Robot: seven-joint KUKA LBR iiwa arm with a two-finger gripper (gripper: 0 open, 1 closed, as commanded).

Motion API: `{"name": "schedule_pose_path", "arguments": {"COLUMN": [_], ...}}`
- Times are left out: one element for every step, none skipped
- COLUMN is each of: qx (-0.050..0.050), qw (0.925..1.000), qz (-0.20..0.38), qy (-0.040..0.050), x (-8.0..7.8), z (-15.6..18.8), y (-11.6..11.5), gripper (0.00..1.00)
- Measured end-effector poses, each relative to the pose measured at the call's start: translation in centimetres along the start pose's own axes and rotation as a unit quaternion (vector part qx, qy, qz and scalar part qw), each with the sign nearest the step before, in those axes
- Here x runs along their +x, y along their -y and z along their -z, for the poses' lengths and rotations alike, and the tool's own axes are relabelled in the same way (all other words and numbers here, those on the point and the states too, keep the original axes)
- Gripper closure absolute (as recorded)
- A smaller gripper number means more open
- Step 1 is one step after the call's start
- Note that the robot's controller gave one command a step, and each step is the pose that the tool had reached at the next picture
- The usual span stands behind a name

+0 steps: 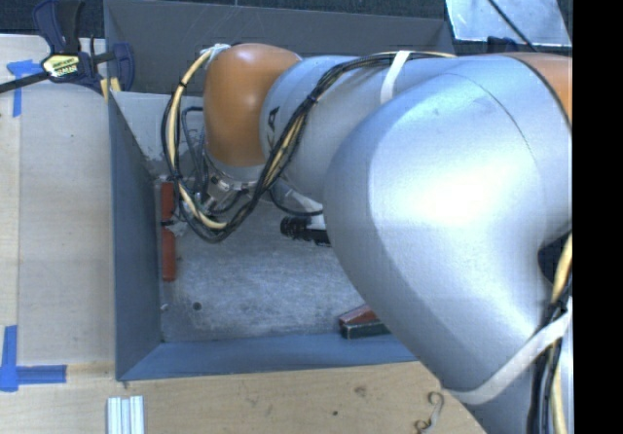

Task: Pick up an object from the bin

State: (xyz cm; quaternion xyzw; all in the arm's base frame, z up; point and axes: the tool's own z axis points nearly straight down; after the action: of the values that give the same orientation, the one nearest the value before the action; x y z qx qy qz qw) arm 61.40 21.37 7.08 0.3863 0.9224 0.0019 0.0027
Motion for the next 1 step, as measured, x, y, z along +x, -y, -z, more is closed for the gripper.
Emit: {"name": "schedule_pose_path", "arguments": {"qx": [0.004], "qw": [0.9986], "qz": [-0.053], "qy": [-0.0018], "x": [-1.48], "z": [-0.05], "y": [1.81], "gripper": [0.00]}}
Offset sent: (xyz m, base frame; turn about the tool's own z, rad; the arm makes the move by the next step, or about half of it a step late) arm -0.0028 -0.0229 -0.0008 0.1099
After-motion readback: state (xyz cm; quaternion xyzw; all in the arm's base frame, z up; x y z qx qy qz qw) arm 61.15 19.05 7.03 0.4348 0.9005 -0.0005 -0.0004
